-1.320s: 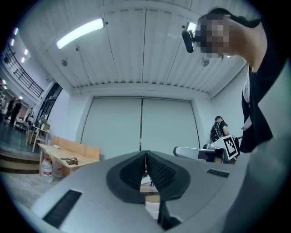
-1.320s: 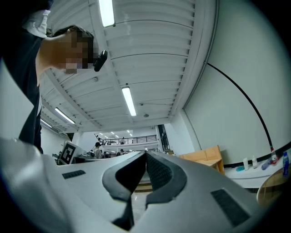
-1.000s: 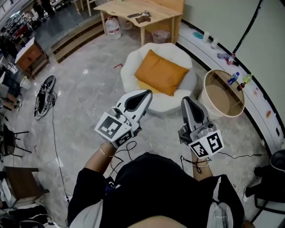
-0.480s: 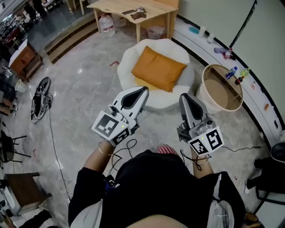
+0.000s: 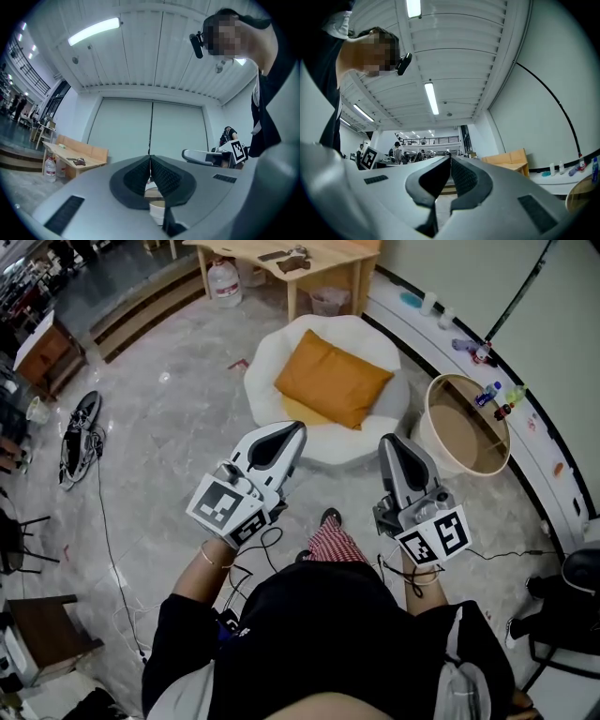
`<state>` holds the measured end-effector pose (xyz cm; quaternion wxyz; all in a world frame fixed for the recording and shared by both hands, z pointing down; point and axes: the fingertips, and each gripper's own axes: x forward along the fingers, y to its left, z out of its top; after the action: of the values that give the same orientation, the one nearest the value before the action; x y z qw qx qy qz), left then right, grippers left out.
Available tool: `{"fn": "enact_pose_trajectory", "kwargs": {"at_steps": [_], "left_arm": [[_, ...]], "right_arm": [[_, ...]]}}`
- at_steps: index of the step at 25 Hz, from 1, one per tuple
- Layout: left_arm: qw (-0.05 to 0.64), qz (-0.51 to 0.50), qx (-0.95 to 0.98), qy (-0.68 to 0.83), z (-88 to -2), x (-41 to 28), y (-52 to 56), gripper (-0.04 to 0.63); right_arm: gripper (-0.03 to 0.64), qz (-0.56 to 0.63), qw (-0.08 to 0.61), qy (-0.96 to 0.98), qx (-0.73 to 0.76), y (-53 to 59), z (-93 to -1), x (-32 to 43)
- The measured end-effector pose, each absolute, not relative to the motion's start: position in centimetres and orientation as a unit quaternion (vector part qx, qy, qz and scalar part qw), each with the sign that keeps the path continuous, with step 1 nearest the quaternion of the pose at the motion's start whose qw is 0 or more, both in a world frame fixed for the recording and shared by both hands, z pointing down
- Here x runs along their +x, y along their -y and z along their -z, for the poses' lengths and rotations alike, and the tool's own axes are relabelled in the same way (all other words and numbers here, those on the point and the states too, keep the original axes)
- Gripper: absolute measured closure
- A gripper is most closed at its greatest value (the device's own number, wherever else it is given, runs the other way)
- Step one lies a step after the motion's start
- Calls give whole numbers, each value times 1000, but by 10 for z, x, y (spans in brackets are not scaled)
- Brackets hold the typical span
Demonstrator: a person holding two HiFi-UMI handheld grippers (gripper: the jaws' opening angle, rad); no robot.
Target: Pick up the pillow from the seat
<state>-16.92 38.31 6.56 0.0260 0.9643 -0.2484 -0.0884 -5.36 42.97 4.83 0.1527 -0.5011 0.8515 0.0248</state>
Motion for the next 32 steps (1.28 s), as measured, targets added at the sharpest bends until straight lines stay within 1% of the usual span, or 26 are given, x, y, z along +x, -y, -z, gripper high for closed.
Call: {"fn": "enact_pose_trajectory", "kwargs": {"at_steps": [4, 10, 17, 23, 32], "left_arm": [[21, 69, 965, 252, -75, -167, -371, 586], [23, 71, 964, 256, -73, -155, -343, 586], [-18, 58, 962, 267, -61, -129, -304, 586], [-16, 62, 962, 267, -57, -103, -270, 586], [-13, 52, 963, 265, -63, -85, -233, 586]], "right_arm": [[595, -20, 153, -851, -503, -416, -55, -44], [595, -24, 157, -846, -508, -387, -55, -24], [595, -27, 159, -844, -511, -350, -53, 2], [595, -24, 167, -844, -508, -317, -53, 27], [595, -9, 174, -847, -503, -281, -69, 45]]}}
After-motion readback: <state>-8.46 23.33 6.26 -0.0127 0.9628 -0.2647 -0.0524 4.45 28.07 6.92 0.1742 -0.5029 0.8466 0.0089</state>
